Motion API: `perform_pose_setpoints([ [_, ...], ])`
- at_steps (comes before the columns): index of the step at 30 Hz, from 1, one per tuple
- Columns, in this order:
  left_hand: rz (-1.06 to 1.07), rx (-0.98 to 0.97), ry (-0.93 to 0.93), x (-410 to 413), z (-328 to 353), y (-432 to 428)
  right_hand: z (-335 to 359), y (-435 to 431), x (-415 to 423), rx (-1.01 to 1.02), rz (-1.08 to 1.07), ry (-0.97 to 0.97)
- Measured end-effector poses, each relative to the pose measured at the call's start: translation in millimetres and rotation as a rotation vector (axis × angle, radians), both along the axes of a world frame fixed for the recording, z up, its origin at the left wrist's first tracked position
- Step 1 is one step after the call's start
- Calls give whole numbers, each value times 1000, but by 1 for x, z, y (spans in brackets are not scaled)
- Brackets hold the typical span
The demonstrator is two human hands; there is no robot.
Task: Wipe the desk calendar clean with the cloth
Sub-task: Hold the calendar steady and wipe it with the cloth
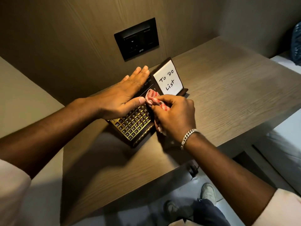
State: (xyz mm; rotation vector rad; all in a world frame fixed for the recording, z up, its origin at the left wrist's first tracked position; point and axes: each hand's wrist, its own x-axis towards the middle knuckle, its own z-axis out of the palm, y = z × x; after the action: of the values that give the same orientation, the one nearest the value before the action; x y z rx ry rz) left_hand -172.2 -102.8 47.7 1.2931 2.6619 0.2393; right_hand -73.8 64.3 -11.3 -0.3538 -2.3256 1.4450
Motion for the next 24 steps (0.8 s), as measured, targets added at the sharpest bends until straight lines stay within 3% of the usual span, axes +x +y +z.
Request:
perform_pose_setpoints([
  [8,-44,-29,-6,0,3,-2,-2,-13,-2,-444,24,243],
  [10,-47,-23,-4,0,3,-1,-4,-9,-2,-341,22,265],
  [13,-37,-41,-10,0,5,-2,-9,-1,1,18,39,170],
  [16,-35,-57,-6,1,6,-2,-5,13,-5,220,78,123],
  [21,-31,-51,-25,4,6,1,5,35,-14,369,182,82],
  [24,-24,-44,-24,5,6,1,1,22,-6,260,152,72],
])
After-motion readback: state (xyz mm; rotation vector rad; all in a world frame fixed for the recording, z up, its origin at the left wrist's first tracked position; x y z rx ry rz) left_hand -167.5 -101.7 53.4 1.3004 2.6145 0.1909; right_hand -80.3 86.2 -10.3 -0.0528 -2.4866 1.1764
